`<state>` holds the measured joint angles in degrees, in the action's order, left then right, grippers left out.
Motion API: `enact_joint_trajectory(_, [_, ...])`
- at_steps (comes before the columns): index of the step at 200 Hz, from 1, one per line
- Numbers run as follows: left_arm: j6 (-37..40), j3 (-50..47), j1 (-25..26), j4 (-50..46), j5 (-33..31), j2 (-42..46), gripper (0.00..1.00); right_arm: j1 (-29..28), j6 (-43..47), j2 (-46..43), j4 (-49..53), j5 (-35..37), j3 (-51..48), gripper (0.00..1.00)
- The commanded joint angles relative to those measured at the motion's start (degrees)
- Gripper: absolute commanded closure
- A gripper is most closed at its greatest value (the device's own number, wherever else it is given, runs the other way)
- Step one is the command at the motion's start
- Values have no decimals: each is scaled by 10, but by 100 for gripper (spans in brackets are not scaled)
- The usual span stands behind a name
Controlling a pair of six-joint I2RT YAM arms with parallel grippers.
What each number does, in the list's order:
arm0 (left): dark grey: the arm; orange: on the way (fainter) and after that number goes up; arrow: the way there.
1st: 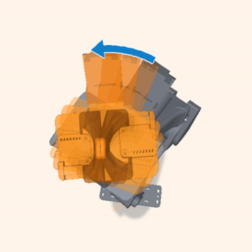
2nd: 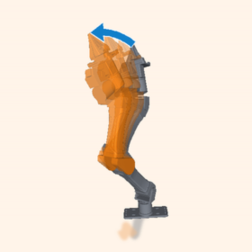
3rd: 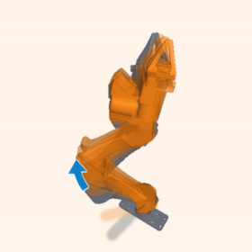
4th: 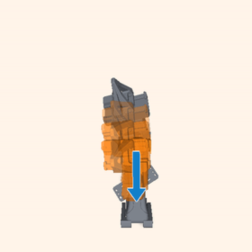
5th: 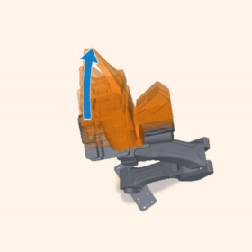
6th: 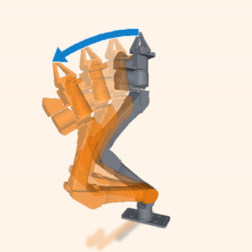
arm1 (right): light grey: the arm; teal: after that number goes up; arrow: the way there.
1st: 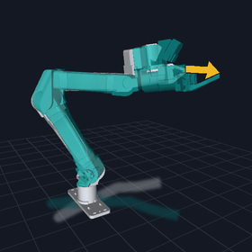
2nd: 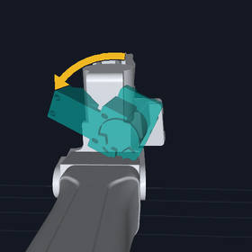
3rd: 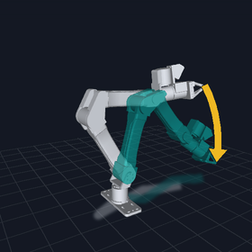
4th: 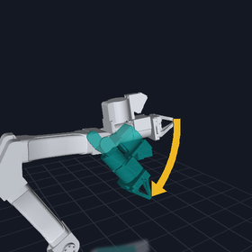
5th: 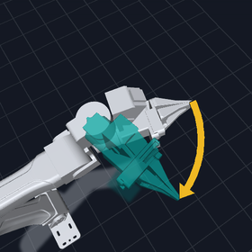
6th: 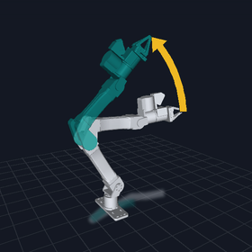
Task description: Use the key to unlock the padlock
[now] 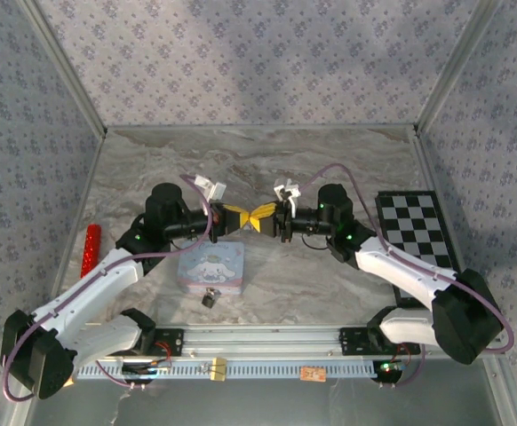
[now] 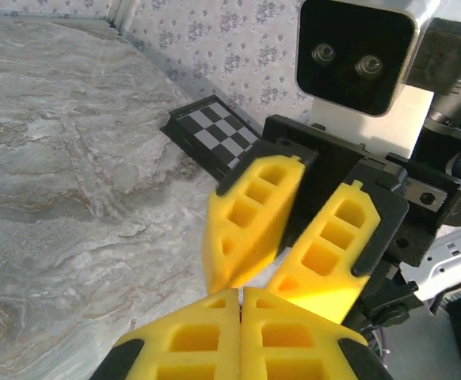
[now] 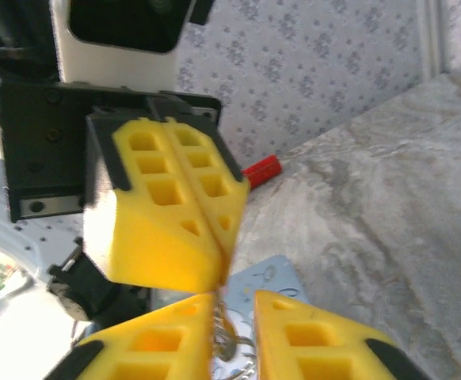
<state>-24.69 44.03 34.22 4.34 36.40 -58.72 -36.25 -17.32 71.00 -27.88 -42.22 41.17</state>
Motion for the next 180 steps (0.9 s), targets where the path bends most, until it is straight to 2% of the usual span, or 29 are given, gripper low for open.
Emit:
enact_joint_trajectory(1, [-4,32,3,-10,-64,2,100,37,-22,-20,1,28,-8,63])
enact_joint_trajectory(9, [-12,32,0,-11,-85,0,100,49,-34,-27,-14,40,-21,59])
enact_joint_trajectory(29, [-39,26,-5,5,-116,-8,100,70,-64,-33,-69,48,-49,57])
enact_joint_trajectory(51, [-78,39,-5,7,-165,-24,100,65,-93,-27,-136,73,-73,56])
enact_joint_trajectory(74, [-130,107,-5,-123,-257,-59,100,44,-92,-18,-238,113,-113,53])
enact_joint_trajectory(89, [-155,157,-4,-209,-293,-83,100,35,-101,-10,-249,128,-115,52])
enact_joint_trajectory(108, [-161,195,0,-271,-311,-103,100,31,-146,6,-270,158,-118,52])
enact_joint_trajectory(141, [-153,228,15,-292,-313,-126,100,30,-263,60,-334,172,-122,53])
enact_joint_trajectory(180, [-175,256,35,-325,-356,-141,100,4,-368,113,-383,202,-111,54])
